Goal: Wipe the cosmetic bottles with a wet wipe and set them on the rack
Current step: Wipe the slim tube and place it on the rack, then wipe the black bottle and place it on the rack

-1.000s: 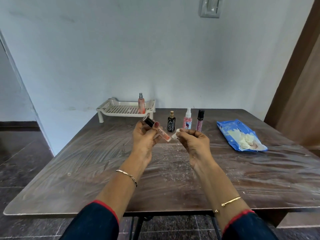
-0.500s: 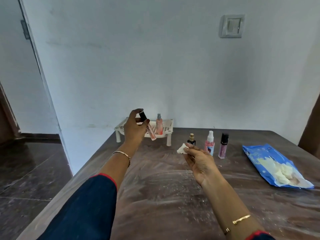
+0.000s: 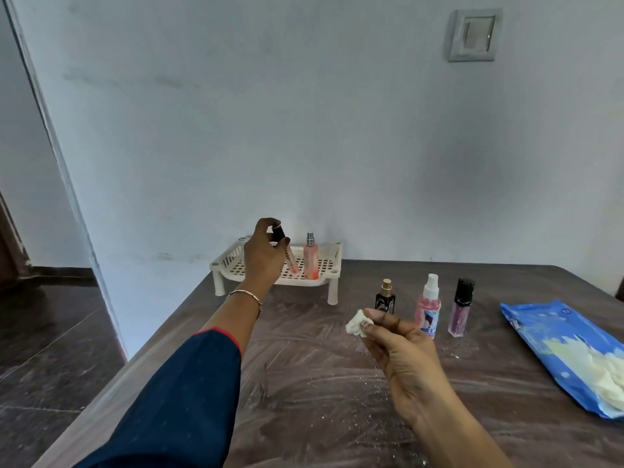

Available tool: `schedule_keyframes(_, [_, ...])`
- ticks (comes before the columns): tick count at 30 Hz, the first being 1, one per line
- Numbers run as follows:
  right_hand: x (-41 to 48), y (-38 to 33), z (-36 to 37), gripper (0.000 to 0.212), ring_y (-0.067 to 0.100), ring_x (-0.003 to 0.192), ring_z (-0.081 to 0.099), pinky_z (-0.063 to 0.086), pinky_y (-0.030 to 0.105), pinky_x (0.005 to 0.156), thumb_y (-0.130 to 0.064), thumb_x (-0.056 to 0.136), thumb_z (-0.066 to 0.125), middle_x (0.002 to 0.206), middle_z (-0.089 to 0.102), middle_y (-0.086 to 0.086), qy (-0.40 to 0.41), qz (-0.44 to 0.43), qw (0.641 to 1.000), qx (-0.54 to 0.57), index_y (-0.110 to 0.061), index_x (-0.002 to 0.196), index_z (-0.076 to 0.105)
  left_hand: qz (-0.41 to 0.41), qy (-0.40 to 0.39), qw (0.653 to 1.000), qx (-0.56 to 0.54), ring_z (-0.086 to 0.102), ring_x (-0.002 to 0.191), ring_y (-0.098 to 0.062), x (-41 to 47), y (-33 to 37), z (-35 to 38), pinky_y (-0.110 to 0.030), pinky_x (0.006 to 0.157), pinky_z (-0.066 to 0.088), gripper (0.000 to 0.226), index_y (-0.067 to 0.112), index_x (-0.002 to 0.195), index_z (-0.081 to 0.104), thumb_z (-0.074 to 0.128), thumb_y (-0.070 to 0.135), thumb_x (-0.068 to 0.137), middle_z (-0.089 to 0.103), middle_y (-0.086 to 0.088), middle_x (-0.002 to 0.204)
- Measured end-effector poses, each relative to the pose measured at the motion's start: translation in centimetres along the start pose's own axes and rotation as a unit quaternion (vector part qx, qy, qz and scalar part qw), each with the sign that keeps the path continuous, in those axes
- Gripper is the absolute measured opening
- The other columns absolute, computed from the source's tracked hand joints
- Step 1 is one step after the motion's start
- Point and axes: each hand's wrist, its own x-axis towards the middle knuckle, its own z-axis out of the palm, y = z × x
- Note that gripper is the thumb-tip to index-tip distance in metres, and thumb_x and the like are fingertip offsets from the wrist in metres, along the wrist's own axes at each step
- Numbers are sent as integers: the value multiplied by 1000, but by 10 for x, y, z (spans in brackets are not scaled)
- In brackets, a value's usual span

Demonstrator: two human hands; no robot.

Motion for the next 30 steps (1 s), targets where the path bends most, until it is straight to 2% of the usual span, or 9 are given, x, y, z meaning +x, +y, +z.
schedule_keyframes(2, [1, -1, 1, 18, 16, 85, 68, 54, 25, 79, 6, 74, 69, 89, 75, 9, -3, -6, 1000, -8, -3, 89, 71, -7, -14, 1000, 17, 64, 92, -26, 2, -7, 6, -32, 77, 48, 32, 16, 117, 54, 60, 2, 88, 67, -10, 103])
schedule_keyframes(7, [3, -4, -1, 20, 17, 87, 70, 56, 22, 77, 6, 75, 69, 90, 75, 9, -8, -25, 1000, -4, -2, 93, 71, -8, -48, 998, 49, 62, 90, -24, 9, -17, 16, -27, 73, 44, 32, 19, 119, 54, 59, 5, 90, 66, -10, 109])
schedule_keyframes(10, [2, -4, -1, 19, 17, 88, 69, 54, 25, 81, 5, 75, 69, 91, 75, 9, -11, -19, 1000, -12, -2, 93, 71, -10, -58, 996, 60, 60, 88, -22, 10, -19, 20, -29, 77, 47, 34, 20, 121, 55, 59, 6, 90, 67, -9, 111])
schedule_keyframes(12, [2, -3, -1, 19, 17, 88, 69, 54, 25, 82, 5, 75, 69, 91, 75, 9, -9, -17, 1000, -13, -2, 93, 71, -10, -62, 996, 65, 63, 94, -27, 11, -18, 21, -32, 82, 48, 35, 20, 122, 55, 59, 6, 90, 67, -10, 112])
schedule_keyframes(17, [2, -4, -2, 20, 15, 85, 70, 56, 22, 77, 7, 76, 69, 91, 75, 9, -1, -24, 1000, -9, -3, 93, 71, -8, -65, 994, 87, 61, 104, -22, 11, -16, 20, -21, 82, 41, 39, 19, 127, 57, 59, 5, 91, 65, -9, 119])
schedule_keyframes(22, [3, -4, -2, 19, 11, 79, 70, 56, 19, 73, 8, 76, 69, 89, 75, 7, 8, -36, 999, -26, -3, 92, 71, 2, -67, 994, 83, 61, 103, -24, 10, -12, 16, -36, 90, 51, 44, 22, 132, 55, 59, 6, 91, 63, -8, 123])
schedule_keyframes(25, [4, -4, -3, 19, 12, 79, 69, 55, 20, 72, 9, 76, 69, 89, 74, 7, 14, -37, 999, -25, -4, 90, 72, -1, -79, 994, 81, 60, 99, -19, 13, -12, 16, -33, 89, 50, 46, 22, 134, 53, 58, 6, 91, 62, -8, 126])
schedule_keyframes(28, [5, -5, -3, 19, 11, 80, 68, 54, 18, 69, 9, 77, 69, 89, 73, 7, 14, -38, 999, -21, -5, 90, 71, 20, -79, 990, 114, 51, 121, -26, 15, -9, 15, -34, 100, 39, 52, 23, 139, 46, 60, 10, 90, 54, -10, 134])
schedule_keyframes(30, [4, -5, -3, 18, 11, 79, 68, 53, 18, 69, 8, 77, 69, 87, 73, 6, 18, -44, 999, -24, -6, 88, 71, 41, -37, 989, 139, 38, 131, -29, 11, -2, 14, -38, 106, 33, 54, 23, 141, 44, 60, 14, 90, 47, -13, 140])
